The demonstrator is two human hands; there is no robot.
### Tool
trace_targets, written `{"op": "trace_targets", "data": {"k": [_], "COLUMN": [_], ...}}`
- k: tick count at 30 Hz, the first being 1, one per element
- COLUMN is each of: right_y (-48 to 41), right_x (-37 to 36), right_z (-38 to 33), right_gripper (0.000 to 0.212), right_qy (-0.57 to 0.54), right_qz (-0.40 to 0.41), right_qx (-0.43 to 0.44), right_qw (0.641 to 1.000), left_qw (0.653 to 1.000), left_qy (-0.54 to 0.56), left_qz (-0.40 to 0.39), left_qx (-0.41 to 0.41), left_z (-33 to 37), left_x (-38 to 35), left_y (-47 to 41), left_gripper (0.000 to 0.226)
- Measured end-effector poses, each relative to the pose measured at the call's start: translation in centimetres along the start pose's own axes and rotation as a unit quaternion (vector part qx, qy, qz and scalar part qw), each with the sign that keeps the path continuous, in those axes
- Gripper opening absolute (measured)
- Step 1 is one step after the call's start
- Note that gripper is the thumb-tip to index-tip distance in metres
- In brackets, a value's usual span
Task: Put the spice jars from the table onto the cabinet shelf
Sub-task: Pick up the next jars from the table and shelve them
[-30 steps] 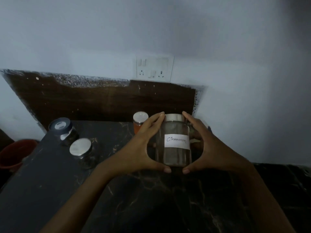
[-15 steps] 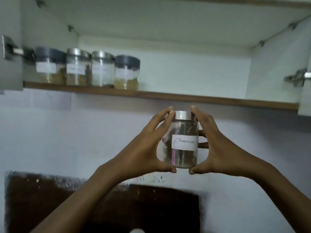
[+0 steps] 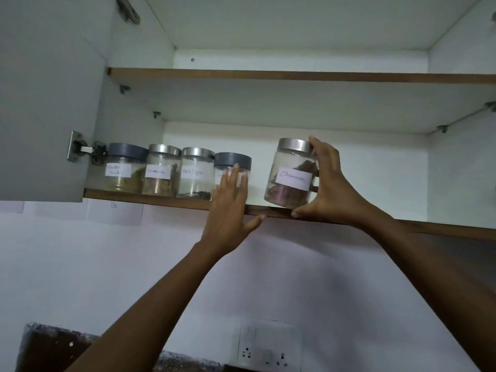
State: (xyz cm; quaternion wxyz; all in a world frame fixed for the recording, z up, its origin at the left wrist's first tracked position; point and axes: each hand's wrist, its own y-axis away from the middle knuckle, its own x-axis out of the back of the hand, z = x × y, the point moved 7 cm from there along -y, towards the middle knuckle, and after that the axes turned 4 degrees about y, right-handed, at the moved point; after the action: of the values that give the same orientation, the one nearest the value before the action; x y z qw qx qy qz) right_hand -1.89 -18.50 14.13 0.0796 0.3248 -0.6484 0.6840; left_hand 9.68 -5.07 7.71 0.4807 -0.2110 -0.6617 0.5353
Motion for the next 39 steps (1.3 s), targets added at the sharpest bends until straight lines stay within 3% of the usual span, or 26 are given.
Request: {"op": "trace_targets", "data": {"k": [3, 7, 15, 23, 34, 39], "right_y": [-2.0, -3.9, -4.6, -5.1, -5.9, -2.8], "right_x": [-0.9, -2.0, -3.6, -4.7, -6.7, -6.7], "right_z": [0.6, 1.8, 4.4, 3.9, 2.2, 0.9], "right_gripper": [0.133, 0.133, 0.125, 0.093, 0.098, 0.102], "right_qy": [0.029, 0.056, -0.070, -0.110, -0.063, 0.028], "right_qz": [-0.003, -0.026, -0.105, -0.034, 0.023, 0.014], "right_qx": [0.004, 0.000, -0.111, -0.098, -0.099, -0.107], "right_qw": [1.000, 0.998, 0.986, 0.988, 0.993, 0.994], "left_qw": [0.996, 0.996, 0.994, 0.993, 0.990, 0.987], "left_qy": [-0.085, -0.093, -0.102, -0.106, -0.112, -0.120], "left_qz": [-0.026, -0.012, -0.037, -0.051, -0.082, -0.104], "left_qx": [0.023, 0.011, 0.002, 0.004, 0.005, -0.004], "left_z": [-1.6, -2.2, -2.4, -2.6, -2.7, -2.0], "left_x": [-2.1, -2.6, -2.8, -3.0, -3.0, -2.1], "left_y": [0.6, 0.3, 0.2, 0.1, -0.3, -0.1], "left_gripper": [0.102, 0.103, 0.102, 0.103, 0.106, 0.106]}}
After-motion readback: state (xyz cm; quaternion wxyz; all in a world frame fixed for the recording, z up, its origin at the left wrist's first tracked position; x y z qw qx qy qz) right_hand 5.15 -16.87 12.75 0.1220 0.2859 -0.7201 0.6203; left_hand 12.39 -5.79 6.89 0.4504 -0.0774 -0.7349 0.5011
